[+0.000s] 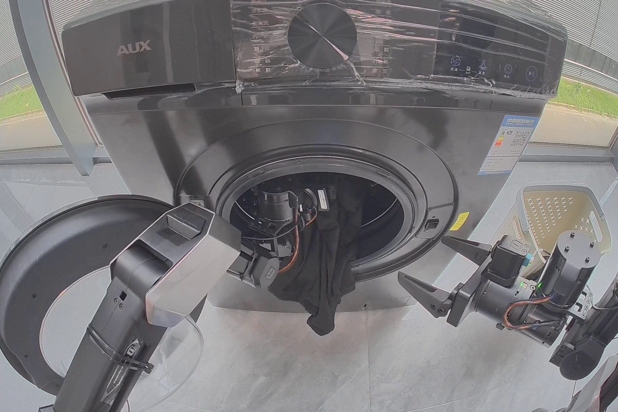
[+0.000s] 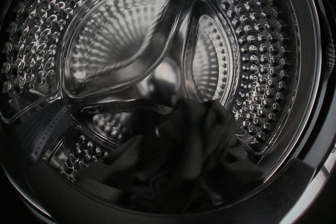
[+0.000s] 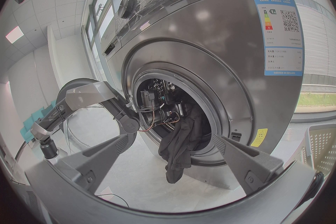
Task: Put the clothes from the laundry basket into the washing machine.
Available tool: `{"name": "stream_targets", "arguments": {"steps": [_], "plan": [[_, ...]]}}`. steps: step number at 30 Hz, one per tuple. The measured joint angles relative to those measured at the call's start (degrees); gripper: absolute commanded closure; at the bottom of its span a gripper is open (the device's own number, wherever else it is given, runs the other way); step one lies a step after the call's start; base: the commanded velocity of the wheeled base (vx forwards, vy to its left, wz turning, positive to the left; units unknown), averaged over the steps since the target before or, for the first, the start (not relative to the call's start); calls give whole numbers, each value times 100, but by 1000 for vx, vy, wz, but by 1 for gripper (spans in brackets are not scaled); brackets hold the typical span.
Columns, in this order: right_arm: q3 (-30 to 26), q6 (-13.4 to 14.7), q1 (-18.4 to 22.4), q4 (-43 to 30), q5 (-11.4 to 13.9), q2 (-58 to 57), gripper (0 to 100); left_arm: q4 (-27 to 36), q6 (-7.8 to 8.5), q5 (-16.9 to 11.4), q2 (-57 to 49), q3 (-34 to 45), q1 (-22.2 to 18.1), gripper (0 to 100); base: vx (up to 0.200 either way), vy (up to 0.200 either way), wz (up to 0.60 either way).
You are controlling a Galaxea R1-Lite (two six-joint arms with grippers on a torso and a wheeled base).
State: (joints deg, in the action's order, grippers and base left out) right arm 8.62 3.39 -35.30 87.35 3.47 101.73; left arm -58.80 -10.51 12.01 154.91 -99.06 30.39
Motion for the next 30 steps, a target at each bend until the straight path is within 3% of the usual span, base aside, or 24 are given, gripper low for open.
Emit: {"name": "stream_targets", "arguments": {"steps": [9,14,18,30], "plan": [[0,-5,0,-1,2,2,0,655,22,-145,-597,1207,210,0,0,0,0],[0,-5,2,0,2,2,0,1048,107,-508,-1019,1996,371,0,0,0,0],[2,-11,2,5,2,0,0,1251,327,-851,-1265,2486,461,0,0,0,0],[52,-28,-2,16,11,-2,0,1204,446,-947,-1157,2538,464,0,0,0,0]]}}
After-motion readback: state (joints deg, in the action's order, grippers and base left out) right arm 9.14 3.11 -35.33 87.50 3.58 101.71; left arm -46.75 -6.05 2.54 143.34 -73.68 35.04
